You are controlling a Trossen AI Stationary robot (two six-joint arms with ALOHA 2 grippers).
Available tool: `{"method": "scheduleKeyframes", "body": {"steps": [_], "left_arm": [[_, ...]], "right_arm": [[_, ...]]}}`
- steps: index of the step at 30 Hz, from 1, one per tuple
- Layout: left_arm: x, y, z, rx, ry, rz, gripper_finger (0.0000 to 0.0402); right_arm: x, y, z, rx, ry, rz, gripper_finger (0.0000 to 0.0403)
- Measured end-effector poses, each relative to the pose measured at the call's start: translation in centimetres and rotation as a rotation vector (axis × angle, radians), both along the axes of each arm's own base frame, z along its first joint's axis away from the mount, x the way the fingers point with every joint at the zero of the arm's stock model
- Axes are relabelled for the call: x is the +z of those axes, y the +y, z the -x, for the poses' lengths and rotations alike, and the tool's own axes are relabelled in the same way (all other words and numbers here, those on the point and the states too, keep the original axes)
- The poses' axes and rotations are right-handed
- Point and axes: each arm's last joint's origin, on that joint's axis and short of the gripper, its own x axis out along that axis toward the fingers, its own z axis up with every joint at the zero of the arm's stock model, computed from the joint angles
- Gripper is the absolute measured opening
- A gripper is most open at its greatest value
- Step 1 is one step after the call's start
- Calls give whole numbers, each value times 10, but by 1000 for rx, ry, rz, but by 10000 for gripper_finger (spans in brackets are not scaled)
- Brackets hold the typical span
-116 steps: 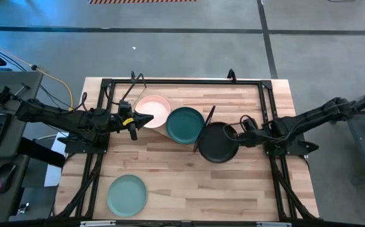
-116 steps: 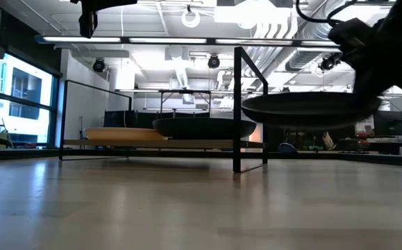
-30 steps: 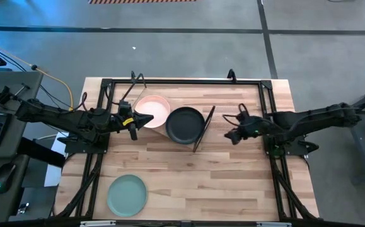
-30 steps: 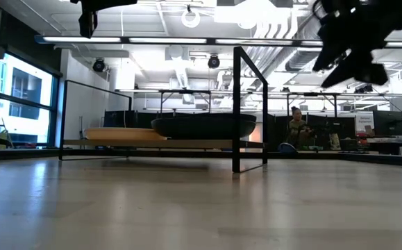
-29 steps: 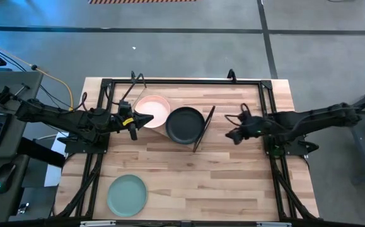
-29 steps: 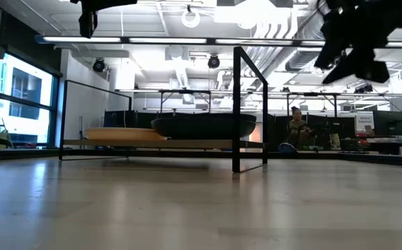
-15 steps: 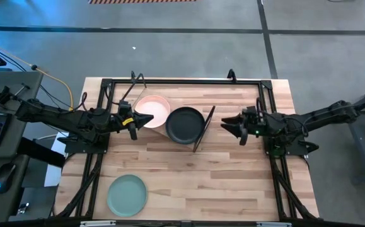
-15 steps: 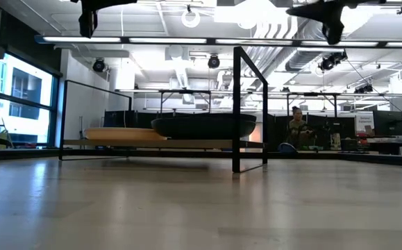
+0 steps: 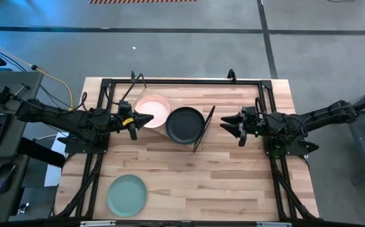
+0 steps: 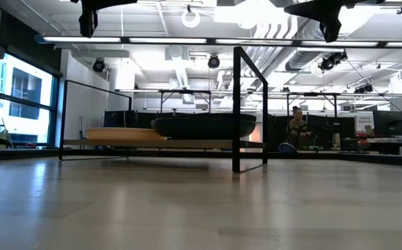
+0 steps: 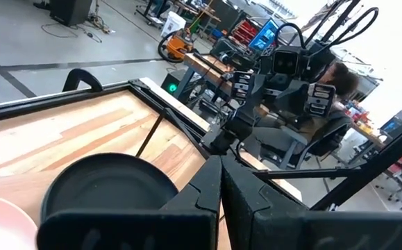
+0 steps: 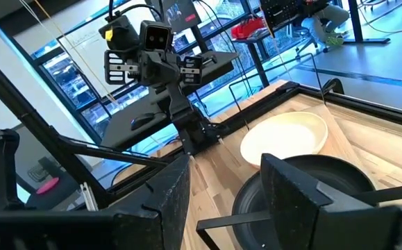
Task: Place and stack plates onto a shelf
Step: Stack the blue plate on top of the pink plate on the shelf
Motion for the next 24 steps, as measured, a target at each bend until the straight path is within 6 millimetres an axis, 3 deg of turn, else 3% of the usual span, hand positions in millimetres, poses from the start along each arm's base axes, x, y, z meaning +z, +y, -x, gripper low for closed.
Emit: {"method": "scheduleKeyframes", "body": {"steps": [4, 8, 14, 17, 24], "left_arm": [[0, -2, 0, -49, -21, 87, 8], [-4, -11, 0, -222, 15, 183, 40], [-39, -36, 17, -335, 402, 408, 95], [-59, -51, 30, -301, 625, 516, 115], [-88, -91, 50, -212, 935, 684, 130]], "right_arm": [[-1, 0, 0, 0, 7, -8, 156], [-4, 0, 0, -1, 35, -18, 156], [-5, 0, 0, -2, 48, -16, 156], [-5, 0, 0, -2, 48, -16, 155], [-6, 0, 0, -3, 55, -15, 155]]}}
